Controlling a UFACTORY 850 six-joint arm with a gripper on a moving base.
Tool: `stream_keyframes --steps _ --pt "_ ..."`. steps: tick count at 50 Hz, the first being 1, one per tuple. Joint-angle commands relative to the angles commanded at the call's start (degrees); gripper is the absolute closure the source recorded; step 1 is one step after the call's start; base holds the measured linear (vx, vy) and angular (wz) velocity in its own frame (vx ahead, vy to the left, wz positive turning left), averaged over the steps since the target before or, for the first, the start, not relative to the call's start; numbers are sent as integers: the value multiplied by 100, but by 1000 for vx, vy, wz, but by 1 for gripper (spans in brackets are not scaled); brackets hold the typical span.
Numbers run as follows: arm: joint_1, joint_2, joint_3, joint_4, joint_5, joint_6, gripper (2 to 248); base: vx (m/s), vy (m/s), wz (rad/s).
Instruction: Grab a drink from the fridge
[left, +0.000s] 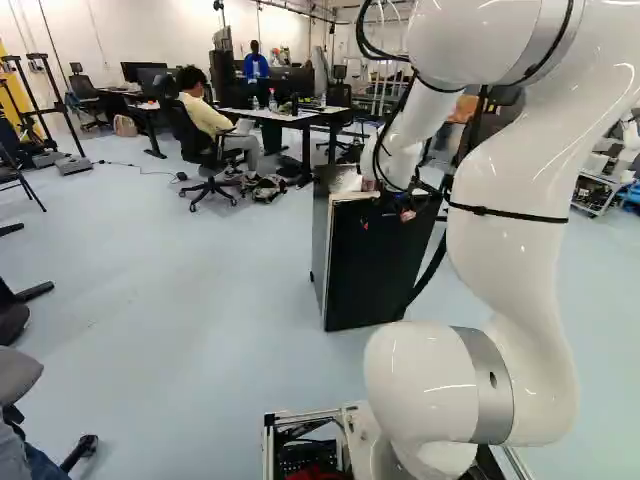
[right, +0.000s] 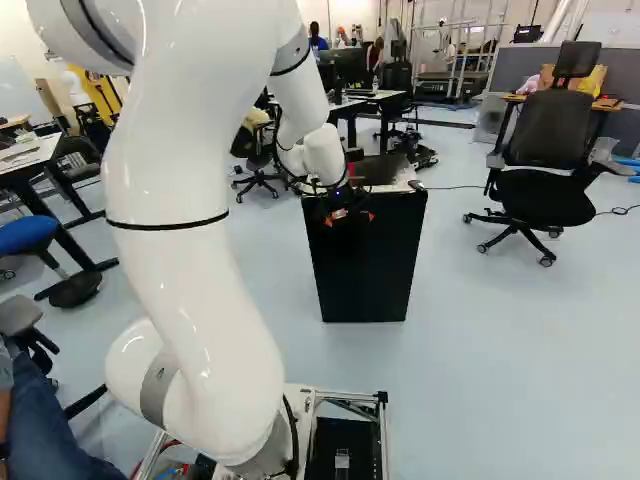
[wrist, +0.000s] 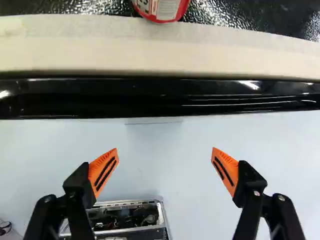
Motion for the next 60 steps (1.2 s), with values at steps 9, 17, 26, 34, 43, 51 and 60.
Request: stream_keyframes --steps 9,17,26,34,43,51,60 --pt "-44 202 256 0 210 0 3 0 0 0" --pt "-84 386 483 0 553 0 3 0 0 0" --pt "-131 600 741 0 1068 0 3 0 0 0" --pt "-171 796 970 0 1547 0 3 0 0 0" --pt "-181 947 1143 0 2089 0 3 0 0 0" --pt "-167 976 1176 0 2571 0 3 0 0 0" --pt "-167 976 1176 0 3113 0 3 0 0 0"
